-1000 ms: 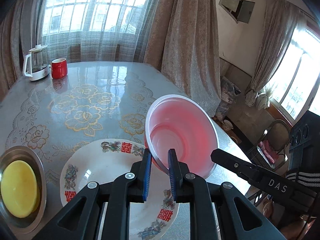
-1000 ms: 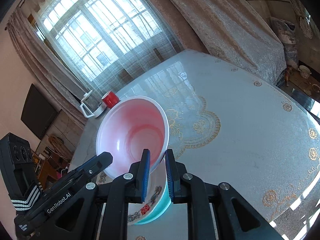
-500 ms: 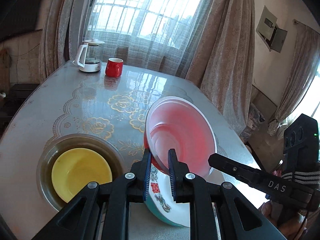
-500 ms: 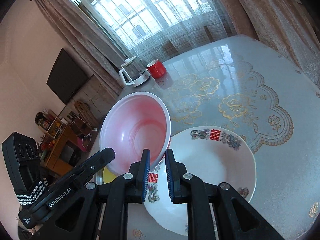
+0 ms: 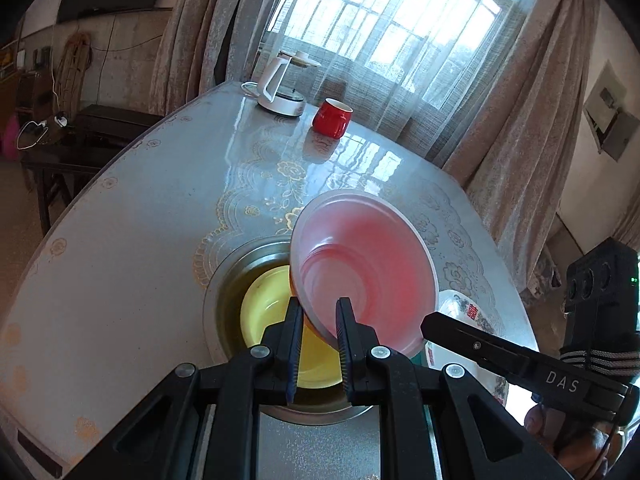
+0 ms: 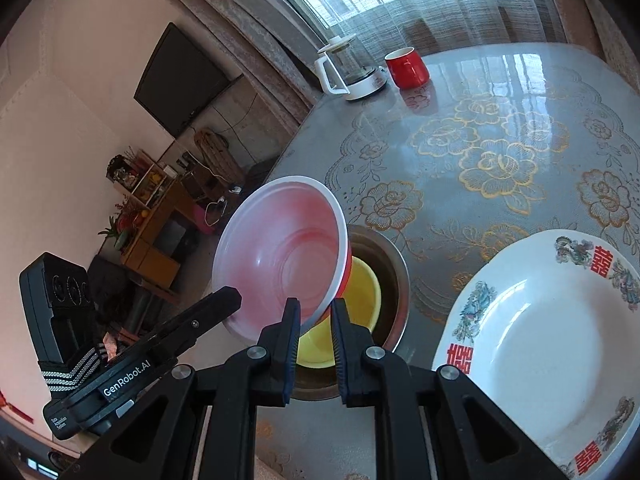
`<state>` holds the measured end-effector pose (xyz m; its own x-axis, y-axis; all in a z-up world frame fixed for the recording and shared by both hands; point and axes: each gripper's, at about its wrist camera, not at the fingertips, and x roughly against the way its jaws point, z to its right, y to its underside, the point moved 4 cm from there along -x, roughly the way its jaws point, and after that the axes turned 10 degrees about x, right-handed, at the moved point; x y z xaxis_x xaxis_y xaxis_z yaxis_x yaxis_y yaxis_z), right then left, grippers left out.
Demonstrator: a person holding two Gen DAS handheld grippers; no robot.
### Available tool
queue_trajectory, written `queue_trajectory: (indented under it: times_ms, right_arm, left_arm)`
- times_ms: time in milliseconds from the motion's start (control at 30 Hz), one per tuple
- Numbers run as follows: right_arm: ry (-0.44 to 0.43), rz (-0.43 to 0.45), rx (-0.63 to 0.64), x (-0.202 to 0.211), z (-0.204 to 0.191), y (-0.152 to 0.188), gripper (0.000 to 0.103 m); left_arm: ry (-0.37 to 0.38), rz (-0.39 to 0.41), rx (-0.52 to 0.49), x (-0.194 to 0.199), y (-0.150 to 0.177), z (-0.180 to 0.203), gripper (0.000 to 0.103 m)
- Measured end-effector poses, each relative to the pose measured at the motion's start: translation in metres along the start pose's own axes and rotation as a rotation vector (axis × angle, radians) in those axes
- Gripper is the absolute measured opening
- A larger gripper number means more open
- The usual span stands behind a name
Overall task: Organize plates and bowls
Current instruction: 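Carry the red bowl with the right gripper over the steel bowl, then lower the red bowl into the yellow bowl inside the steel bowl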
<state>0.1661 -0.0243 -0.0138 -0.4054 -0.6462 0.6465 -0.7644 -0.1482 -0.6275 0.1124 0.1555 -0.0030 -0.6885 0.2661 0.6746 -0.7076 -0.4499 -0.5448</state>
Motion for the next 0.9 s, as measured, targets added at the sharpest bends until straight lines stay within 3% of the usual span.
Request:
queue_trajectory:
  times_ms: [500, 733, 833, 900]
  right_arm:
    - [0.02, -0.093, -0.022, -0.031, 0.006, 0.019, 0.018]
    - [0.056, -0.099, -0.01, -0.034, 0.012, 0.022, 0.018]
    - [0.068, -0.096, 0.002, -0.034, 0.012, 0.02, 0.018]
    - [0.082, -0.099, 0.017, -0.036, 0.011, 0.021, 0.018]
  left_arm:
    - [-0.034, -0.107, 0.038, -0.028, 0.014, -0.026, 0.016]
    - [-0.066, -0.105, 0.031, -0.032, 0.015, -0.03, 0.016]
    - [-0.149, -0.075, -0.021, -0.037, 0.018, -0.03, 0.016]
    - [-0.143, -0.088, -0.032, -0.041, 0.021, -0.027, 0.016]
